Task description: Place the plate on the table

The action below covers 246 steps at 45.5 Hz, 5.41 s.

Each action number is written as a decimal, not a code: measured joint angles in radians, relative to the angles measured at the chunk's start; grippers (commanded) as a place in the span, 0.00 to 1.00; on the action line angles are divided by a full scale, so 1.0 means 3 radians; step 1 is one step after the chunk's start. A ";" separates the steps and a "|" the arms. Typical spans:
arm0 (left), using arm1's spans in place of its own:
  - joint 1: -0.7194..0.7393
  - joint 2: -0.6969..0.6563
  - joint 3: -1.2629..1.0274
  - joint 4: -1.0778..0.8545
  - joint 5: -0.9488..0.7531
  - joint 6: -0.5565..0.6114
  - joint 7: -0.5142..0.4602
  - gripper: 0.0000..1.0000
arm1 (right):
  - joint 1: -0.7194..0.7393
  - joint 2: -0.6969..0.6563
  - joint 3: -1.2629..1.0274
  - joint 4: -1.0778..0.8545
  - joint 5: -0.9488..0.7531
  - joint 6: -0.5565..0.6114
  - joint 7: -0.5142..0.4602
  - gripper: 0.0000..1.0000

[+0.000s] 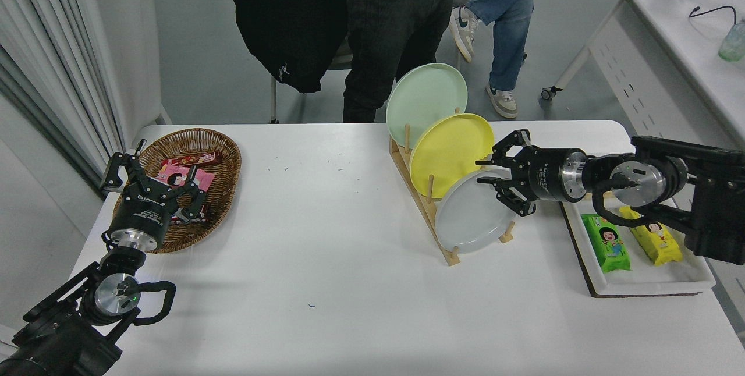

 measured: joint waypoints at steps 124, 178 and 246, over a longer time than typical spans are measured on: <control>0.0000 0.0000 0.0000 0.0000 0.0000 0.0000 0.0000 0.98 | 0.0199 -0.0348 0.0983 0.0055 -0.0058 0.0537 -0.1095 0.00; 0.0000 0.0000 0.0000 -0.0001 0.0001 0.0000 0.0000 0.98 | 0.1678 -0.0081 -0.0011 0.0049 0.1343 0.0099 -0.1541 0.00; 0.0000 0.0000 0.0000 0.0000 0.0001 0.0000 0.0000 0.98 | 0.1771 0.0583 -0.0062 0.0164 0.1549 -0.0618 -0.1527 0.00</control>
